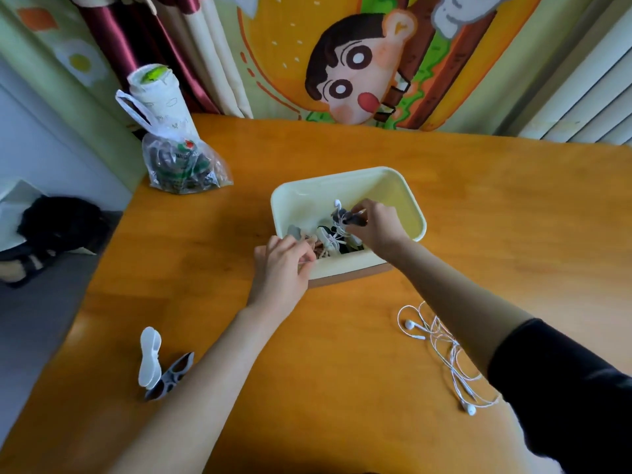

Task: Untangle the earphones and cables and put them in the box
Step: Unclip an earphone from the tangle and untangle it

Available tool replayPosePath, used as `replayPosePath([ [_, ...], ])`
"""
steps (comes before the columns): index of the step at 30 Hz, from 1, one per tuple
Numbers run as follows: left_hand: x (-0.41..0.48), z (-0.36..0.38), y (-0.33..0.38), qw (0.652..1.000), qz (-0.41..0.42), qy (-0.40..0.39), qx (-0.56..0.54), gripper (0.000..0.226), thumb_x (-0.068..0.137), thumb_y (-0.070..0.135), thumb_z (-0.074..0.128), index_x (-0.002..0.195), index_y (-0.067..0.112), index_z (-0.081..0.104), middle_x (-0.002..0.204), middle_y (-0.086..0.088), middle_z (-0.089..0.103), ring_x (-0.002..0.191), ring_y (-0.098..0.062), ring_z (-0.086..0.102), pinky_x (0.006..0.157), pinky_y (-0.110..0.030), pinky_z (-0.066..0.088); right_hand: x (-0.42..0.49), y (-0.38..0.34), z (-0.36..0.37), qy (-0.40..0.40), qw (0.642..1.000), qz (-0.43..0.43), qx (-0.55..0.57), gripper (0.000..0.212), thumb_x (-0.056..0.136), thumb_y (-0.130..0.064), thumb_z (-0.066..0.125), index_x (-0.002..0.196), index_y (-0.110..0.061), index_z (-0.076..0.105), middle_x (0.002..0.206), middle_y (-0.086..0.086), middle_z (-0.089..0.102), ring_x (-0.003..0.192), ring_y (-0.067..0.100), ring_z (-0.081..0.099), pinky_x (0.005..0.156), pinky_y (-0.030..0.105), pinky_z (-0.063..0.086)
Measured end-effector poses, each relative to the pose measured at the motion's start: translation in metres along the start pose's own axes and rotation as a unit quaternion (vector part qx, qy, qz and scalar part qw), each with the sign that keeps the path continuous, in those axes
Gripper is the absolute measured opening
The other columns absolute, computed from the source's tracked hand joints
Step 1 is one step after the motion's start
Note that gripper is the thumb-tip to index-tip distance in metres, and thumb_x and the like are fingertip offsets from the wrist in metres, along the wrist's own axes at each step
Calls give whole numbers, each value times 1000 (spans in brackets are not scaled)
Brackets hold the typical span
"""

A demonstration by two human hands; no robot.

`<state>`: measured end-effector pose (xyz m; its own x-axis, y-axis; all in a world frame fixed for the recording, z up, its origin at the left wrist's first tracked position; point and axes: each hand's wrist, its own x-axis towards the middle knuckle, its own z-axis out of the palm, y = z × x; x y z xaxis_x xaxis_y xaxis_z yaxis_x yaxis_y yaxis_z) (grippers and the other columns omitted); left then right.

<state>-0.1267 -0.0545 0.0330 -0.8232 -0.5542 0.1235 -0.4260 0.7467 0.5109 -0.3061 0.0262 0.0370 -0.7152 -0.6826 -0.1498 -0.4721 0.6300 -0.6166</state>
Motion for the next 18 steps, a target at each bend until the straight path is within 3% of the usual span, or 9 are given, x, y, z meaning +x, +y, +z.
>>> replayPosePath([
  [4, 2, 1, -4, 1000, 10, 11, -18, 12, 78, 10, 76, 75, 17, 67, 79, 6, 62, 81, -21, 52, 76, -40, 40, 24, -7, 16, -41, 999, 18, -5, 35, 82, -12, 69, 113, -1, 58, 106, 12, 69, 88, 17, 62, 73, 21, 46],
  [8, 2, 4, -3, 1000, 7, 16, -22, 11, 79, 9, 74, 77, 17, 67, 82, 6, 61, 85, -21, 51, 77, -36, 34, 32, -11, 26, -115, 991, 35, -56, 29, 84, -10, 65, 112, -3, 63, 107, 14, 68, 96, 27, 64, 77, 29, 50],
  [11, 2, 5, -4, 1000, 4, 20, -24, 12, 79, 9, 74, 78, 18, 67, 82, 6, 60, 86, -21, 50, 78, -38, 36, 34, -11, 28, -124, 987, 42, -95, 21, 87, -7, 58, 104, -7, 69, 101, 13, 69, 87, 28, 64, 76, 33, 54],
  [14, 2, 4, -3, 1000, 10, 16, -18, 11, 80, 9, 73, 79, 18, 67, 84, 5, 60, 87, -22, 51, 79, -39, 38, 32, -13, 27, -142, 980, 45, -130, 23, 90, -9, 52, 107, -3, 67, 98, 13, 68, 77, 25, 58, 66, 29, 47],
  [16, 0, 3, -2, 1000, 16, 8, -8, 9, 82, 10, 71, 83, 17, 67, 88, 3, 59, 91, -23, 51, 82, -40, 39, 25, -16, 22, -144, 976, 33, -158, 25, 92, -10, 49, 111, -3, 65, 102, 14, 67, 78, 26, 58, 65, 29, 46],
  [18, -5, 2, -4, 999, 30, 14, 0, 11, 83, 7, 70, 91, 14, 67, 95, -2, 55, 96, -23, 52, 85, -40, 41, 13, -18, 17, -106, 984, -5, -143, 26, 94, -9, 47, 114, -2, 62, 110, 14, 64, 89, 29, 61, 73, 35, 51],
])
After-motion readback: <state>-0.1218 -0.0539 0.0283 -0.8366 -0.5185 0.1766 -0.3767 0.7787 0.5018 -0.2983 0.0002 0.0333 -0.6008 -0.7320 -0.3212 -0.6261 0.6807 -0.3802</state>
